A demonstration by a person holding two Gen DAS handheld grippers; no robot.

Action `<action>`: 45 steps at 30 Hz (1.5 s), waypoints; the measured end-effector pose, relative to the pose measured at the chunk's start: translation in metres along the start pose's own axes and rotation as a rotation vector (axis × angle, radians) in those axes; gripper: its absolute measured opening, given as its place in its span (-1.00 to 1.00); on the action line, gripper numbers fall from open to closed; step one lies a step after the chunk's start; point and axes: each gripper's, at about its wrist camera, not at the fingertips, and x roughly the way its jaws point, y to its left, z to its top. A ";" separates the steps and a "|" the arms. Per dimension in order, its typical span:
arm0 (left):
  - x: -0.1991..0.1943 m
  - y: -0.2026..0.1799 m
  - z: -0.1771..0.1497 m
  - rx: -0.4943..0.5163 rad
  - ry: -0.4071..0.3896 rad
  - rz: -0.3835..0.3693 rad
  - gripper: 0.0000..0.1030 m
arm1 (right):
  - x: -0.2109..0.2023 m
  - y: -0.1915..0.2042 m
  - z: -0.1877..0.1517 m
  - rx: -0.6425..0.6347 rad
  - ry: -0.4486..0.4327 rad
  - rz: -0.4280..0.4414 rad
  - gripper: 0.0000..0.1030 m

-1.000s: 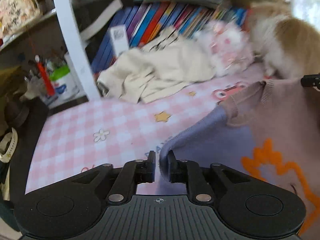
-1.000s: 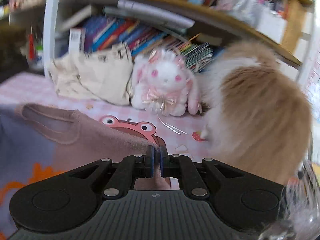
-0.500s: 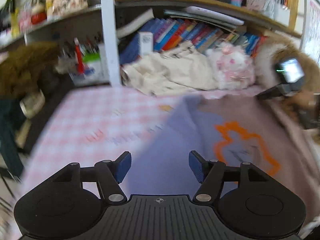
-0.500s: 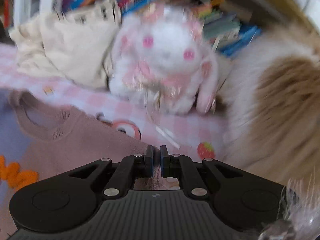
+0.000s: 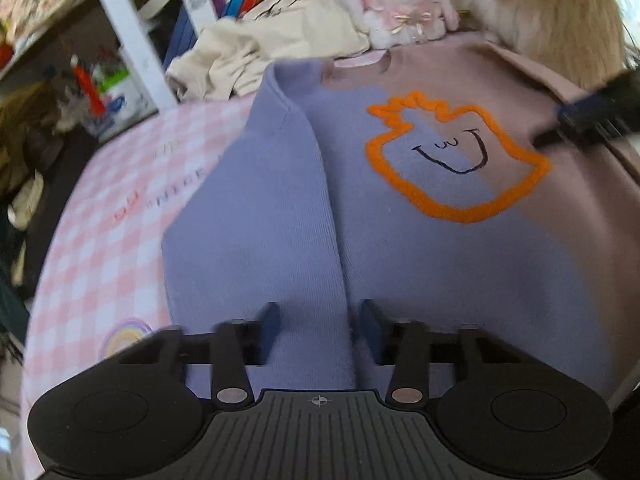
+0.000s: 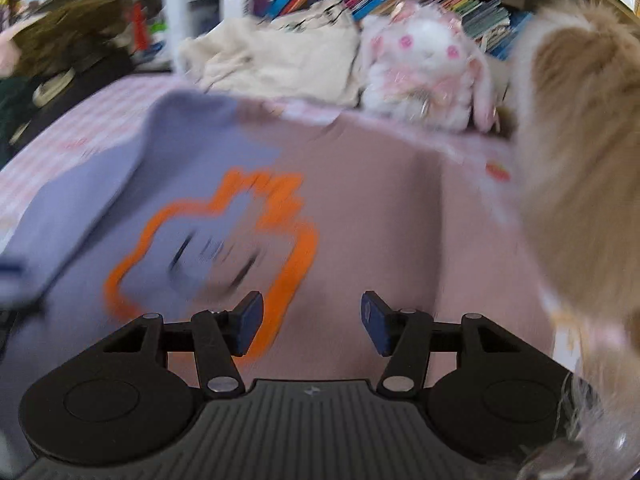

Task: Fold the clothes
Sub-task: 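Lower the sweater flat onto the mat with both grippers, then pull the hem with both grippers to straighten the sweater body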

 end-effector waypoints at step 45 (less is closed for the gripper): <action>0.057 0.110 0.038 -0.264 -0.041 -0.154 -0.75 | -0.044 0.045 -0.062 0.104 0.150 0.016 -0.74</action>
